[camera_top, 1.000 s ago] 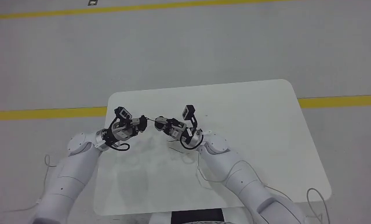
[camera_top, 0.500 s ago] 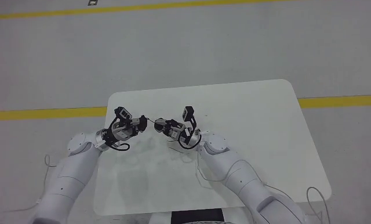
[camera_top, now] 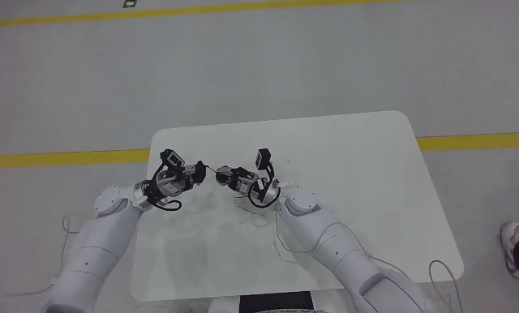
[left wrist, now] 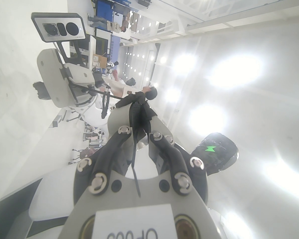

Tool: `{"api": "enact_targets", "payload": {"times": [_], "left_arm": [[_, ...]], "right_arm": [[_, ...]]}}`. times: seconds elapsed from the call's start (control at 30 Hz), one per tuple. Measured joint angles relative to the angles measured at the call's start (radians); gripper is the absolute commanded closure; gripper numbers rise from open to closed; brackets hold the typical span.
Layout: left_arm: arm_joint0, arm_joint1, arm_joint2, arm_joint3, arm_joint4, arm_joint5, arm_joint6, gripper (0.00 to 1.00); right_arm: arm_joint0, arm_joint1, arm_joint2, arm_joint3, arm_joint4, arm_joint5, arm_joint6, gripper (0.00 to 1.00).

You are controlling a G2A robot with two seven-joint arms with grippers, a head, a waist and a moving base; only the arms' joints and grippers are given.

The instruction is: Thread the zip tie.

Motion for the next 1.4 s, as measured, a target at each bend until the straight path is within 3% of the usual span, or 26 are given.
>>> {"api": "enact_targets", "payload": {"times": [1.4], "left_arm": [[0.0,0.0,0.0,0.0,0.0,0.0,0.0,1.0]], "right_arm": [[0.016,0.008,-0.01,0.027,-0.021,0.041,-0.041,1.0]]}}
